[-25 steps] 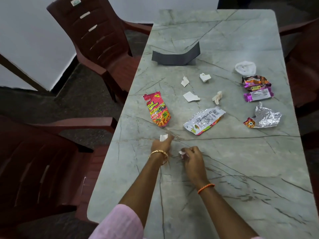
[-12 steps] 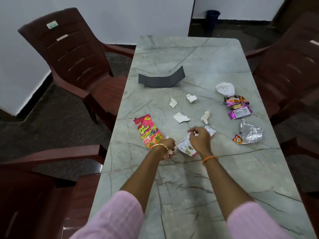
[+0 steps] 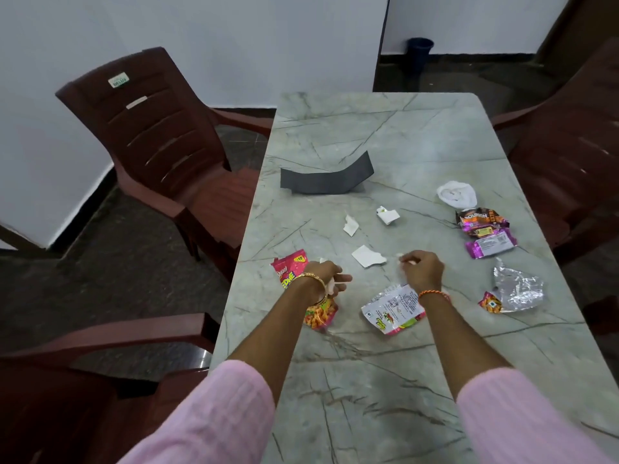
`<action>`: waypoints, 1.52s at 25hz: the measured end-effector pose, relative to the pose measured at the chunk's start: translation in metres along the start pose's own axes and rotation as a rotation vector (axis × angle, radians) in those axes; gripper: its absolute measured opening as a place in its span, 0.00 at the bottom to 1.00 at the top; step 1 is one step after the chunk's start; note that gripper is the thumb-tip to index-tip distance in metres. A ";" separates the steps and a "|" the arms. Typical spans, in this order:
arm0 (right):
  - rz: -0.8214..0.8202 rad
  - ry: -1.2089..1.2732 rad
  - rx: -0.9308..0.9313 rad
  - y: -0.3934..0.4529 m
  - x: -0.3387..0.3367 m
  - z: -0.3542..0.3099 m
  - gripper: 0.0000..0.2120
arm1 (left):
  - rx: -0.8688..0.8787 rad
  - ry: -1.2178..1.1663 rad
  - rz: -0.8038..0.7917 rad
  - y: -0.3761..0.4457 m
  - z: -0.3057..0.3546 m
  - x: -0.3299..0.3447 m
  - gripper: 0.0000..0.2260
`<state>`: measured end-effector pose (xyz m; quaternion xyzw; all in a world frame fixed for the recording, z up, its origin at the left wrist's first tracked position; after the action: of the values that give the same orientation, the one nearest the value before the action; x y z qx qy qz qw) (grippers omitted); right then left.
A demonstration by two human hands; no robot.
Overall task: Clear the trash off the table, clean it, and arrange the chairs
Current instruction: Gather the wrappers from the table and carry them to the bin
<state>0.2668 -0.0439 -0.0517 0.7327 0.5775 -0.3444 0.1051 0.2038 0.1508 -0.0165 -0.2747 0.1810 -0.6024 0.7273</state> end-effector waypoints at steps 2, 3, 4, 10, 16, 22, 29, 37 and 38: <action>-0.281 0.312 0.134 -0.022 0.014 -0.021 0.08 | 0.032 -0.118 -0.023 0.008 0.009 0.011 0.03; -0.393 0.373 0.169 -0.030 0.022 -0.030 0.11 | 0.038 -0.163 -0.040 0.012 0.014 0.016 0.02; -0.452 0.352 0.170 -0.034 0.028 -0.039 0.14 | 0.047 -0.180 -0.054 0.017 0.019 0.018 0.02; -0.481 0.039 -0.070 0.008 0.032 -0.083 0.04 | 0.141 -0.042 0.184 0.052 0.033 0.005 0.09; -0.181 -0.572 -0.175 0.071 0.040 -0.061 0.23 | 0.138 0.061 0.336 0.063 0.011 -0.023 0.10; 0.049 -0.622 -0.369 0.057 0.044 -0.050 0.12 | 0.107 -0.034 0.290 0.069 0.018 -0.019 0.13; -0.443 0.158 -0.182 -0.030 0.069 -0.090 0.11 | 0.101 -0.482 0.292 0.062 0.032 0.012 0.27; -0.323 -0.400 -0.364 0.031 0.093 -0.090 0.18 | 0.072 -0.570 0.467 0.051 0.032 -0.040 0.14; -0.316 -0.542 -0.429 0.031 0.099 -0.088 0.18 | 0.083 -0.568 0.442 0.049 0.033 -0.046 0.17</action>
<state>0.3390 0.0715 -0.0558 0.4783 0.6934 -0.4089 0.3509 0.2525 0.2074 -0.0241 -0.3556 0.0019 -0.3370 0.8718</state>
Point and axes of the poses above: each hand's wrist, its own y-axis towards the middle knuckle, its own x-axis out of the palm, z = x × y, the point moved 1 cm from there along y, towards the middle knuckle, and after that the axes turned 11 degrees about x, right-handed, at the moved point
